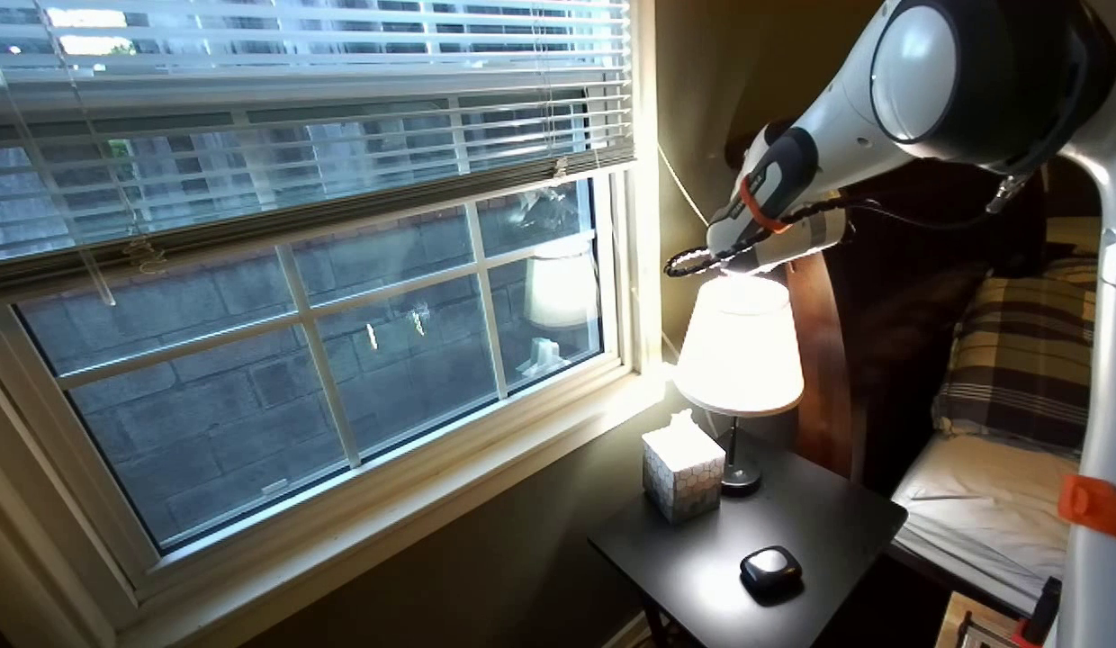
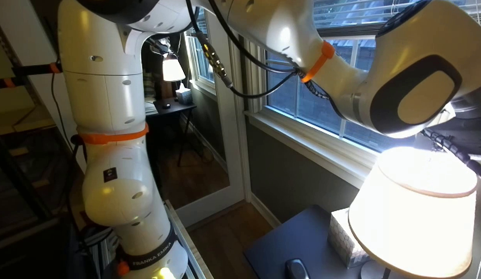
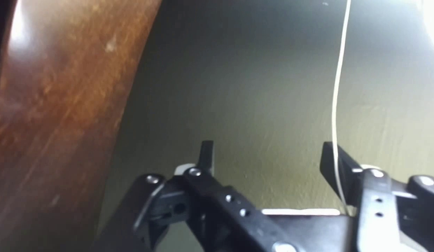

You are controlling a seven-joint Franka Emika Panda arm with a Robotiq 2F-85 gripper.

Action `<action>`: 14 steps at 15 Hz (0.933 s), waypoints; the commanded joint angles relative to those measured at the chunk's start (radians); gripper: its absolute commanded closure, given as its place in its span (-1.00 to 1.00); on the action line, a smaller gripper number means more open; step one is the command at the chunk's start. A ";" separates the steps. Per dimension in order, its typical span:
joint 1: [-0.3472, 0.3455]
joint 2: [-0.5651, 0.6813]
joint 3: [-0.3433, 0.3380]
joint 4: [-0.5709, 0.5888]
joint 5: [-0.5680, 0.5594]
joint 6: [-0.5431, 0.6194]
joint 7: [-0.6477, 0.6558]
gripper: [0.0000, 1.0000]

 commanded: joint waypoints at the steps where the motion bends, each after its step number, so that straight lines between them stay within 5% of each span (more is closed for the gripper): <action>1: 0.050 -0.094 -0.004 -0.039 -0.048 0.014 -0.017 -1.00; 5: 0.088 -0.203 0.047 -0.052 -0.015 -0.183 -0.019 -1.00; 6: 0.004 -0.225 0.151 -0.046 -0.027 -0.247 -0.004 -1.00; 8: -0.021 -0.257 0.218 -0.046 0.008 -0.355 -0.018 -1.00; 14: -0.034 -0.330 0.328 -0.003 0.153 -0.679 -0.036 -1.00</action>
